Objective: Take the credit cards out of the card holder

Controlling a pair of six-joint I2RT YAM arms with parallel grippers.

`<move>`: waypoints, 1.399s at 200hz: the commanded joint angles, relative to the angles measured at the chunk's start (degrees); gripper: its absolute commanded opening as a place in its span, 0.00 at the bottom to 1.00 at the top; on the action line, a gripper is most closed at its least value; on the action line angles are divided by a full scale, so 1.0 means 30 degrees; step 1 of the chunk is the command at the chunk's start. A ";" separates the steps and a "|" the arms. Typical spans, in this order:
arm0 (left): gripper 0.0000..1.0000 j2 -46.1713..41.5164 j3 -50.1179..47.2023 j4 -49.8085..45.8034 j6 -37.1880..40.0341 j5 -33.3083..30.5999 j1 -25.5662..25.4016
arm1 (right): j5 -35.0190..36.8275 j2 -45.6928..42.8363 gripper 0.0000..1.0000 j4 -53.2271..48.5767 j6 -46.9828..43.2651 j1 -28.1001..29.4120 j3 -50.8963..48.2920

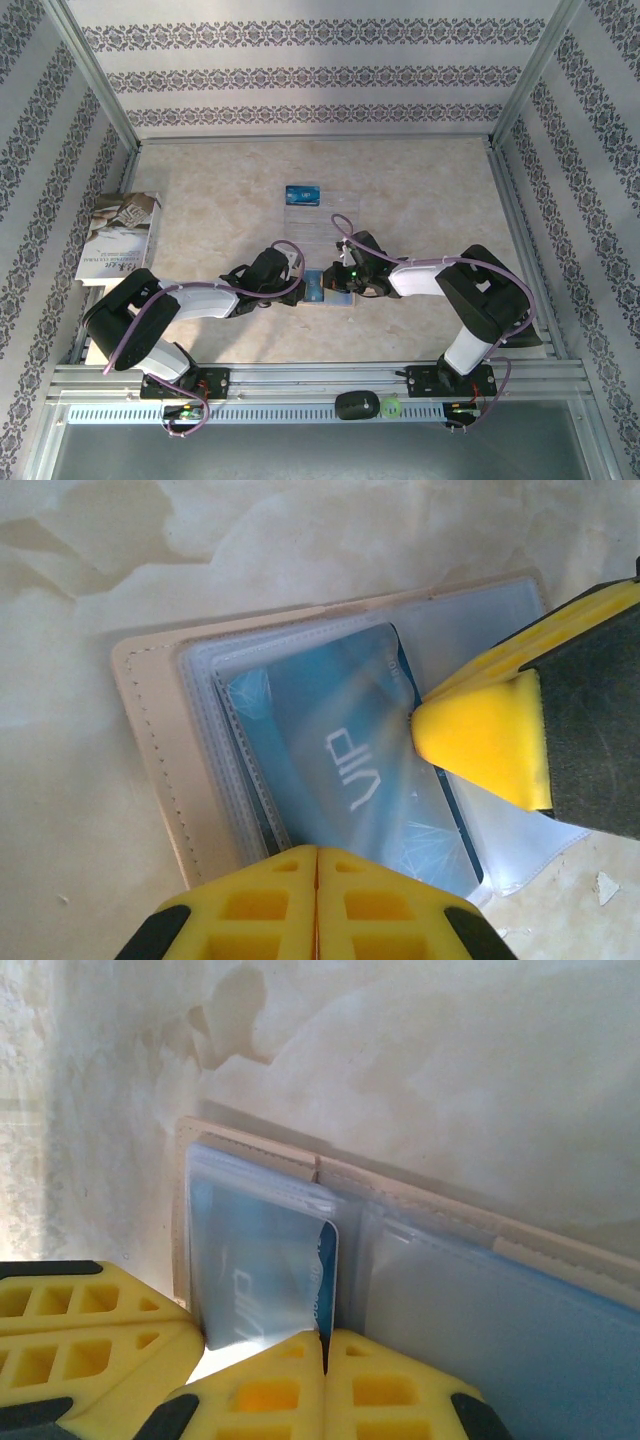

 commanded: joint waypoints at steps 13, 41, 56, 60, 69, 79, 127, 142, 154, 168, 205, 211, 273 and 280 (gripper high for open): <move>0.09 0.0073 -0.0951 -0.0893 -0.0710 0.0008 0.0196 | 0.1707 -0.0450 0.00 -0.0722 -0.0009 -0.0207 -0.0790; 0.08 -0.0100 -0.1226 -0.0770 -0.1080 0.0017 0.0191 | 0.2933 -0.1239 0.00 -0.1615 -0.0009 -0.0446 -0.1340; 0.06 -0.0297 -0.1312 -0.0849 -0.1113 -0.0037 0.0195 | 0.3256 -0.1705 0.00 -0.2137 -0.0031 -0.0547 -0.1510; 0.06 -0.0345 -0.1334 -0.0885 -0.1113 -0.0047 0.0174 | 0.3265 -0.1821 0.00 -0.2236 -0.0052 -0.0574 -0.1527; 0.06 -0.0427 -0.1349 -0.0909 -0.1109 -0.0053 0.0188 | 0.3385 -0.2041 0.00 -0.2604 -0.0146 -0.0582 -0.1530; 0.06 -0.0438 -0.1318 -0.0939 -0.1106 -0.0041 0.0189 | 0.3411 -0.2225 0.00 -0.3027 -0.0295 -0.0586 -0.1441; 0.15 -0.1926 -0.0772 -0.1762 -0.0538 -0.0550 0.0191 | 0.3282 -0.2267 0.00 -0.3554 -0.0898 -0.0333 -0.0816; 0.16 -0.2805 -0.0363 -0.2452 -0.0144 -0.0894 0.0189 | 0.3525 -0.2364 0.00 -0.3876 -0.1088 -0.0201 -0.0623; 0.17 -0.3327 -0.0075 -0.2939 0.0102 -0.1050 0.0185 | 0.3396 -0.2441 0.00 -0.3854 -0.1191 -0.0173 -0.0548; 0.18 -0.3682 0.0211 -0.3457 0.0498 -0.1196 0.0201 | 0.2762 -0.2533 0.03 -0.3443 -0.1486 -0.0140 -0.0430; 0.17 -0.3226 0.0456 -0.1817 0.0718 0.0133 0.0173 | 0.2541 -0.3240 0.16 -0.3479 -0.2631 0.0370 -0.0034; 0.17 -0.2909 0.0490 -0.1402 0.0678 0.0422 0.0173 | 0.2370 -0.3327 0.17 -0.3364 -0.2672 0.0377 0.0022; 0.10 -0.0008 0.1376 -0.0773 0.0879 0.0456 0.0143 | -0.0311 -0.2045 0.20 -0.2500 -0.2392 0.0386 0.0717; 0.09 0.0182 0.1347 -0.0772 0.0853 0.0344 0.0144 | -0.0454 -0.1862 0.20 -0.2234 -0.2274 0.0379 0.0655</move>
